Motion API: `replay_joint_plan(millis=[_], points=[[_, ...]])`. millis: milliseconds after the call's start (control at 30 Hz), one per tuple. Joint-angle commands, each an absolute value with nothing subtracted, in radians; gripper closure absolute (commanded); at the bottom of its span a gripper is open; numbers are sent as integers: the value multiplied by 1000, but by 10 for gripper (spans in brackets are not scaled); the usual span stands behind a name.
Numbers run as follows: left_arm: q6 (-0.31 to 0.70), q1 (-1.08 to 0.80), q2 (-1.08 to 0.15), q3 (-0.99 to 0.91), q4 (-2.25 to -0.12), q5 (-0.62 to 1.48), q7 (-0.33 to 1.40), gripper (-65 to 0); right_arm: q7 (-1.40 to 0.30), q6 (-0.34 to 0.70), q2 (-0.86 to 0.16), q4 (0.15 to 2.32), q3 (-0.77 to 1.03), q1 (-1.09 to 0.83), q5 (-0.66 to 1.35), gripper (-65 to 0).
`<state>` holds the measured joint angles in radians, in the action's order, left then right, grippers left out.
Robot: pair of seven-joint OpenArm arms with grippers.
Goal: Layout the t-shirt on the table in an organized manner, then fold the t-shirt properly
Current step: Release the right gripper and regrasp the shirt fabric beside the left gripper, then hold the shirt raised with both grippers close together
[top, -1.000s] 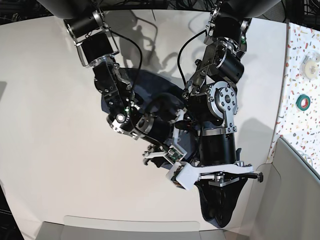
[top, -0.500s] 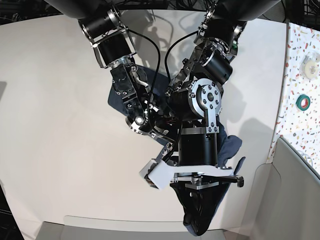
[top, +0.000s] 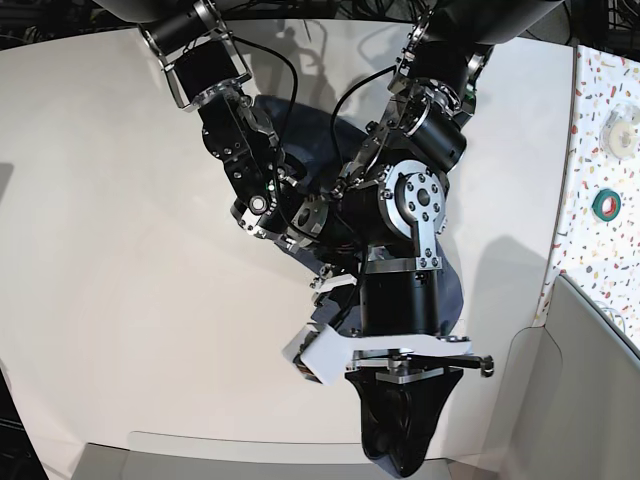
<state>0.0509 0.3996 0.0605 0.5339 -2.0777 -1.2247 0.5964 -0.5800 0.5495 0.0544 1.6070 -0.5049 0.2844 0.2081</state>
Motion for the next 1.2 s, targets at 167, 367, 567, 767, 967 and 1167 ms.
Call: replay_joint_plan(millis=[167,367,567,767,967,1167], points=[[30,424,73,564,-2094,-1290,579,0,-550,542,68,1626,-507,306,223,-451],[30,421,74,582,-2094,-1322,579,0,-461,449,77,1621,-515,309,222,-451],[30,421,76,582,-2094,-1322,579,0,-441,437,87,1618,-515,311,222,-451],[30,421,77,582,-2094,-1322,579,0,-440,435,133,1526,-507,321,222,-451],[30,421,114,584,-2094,-1322,579,0,-438,433,157,1448,-507,354,222,-451],[30,421,143,584,-2094,-1323,578,0,-438,433,157,1437,-507,366,222,-451]])
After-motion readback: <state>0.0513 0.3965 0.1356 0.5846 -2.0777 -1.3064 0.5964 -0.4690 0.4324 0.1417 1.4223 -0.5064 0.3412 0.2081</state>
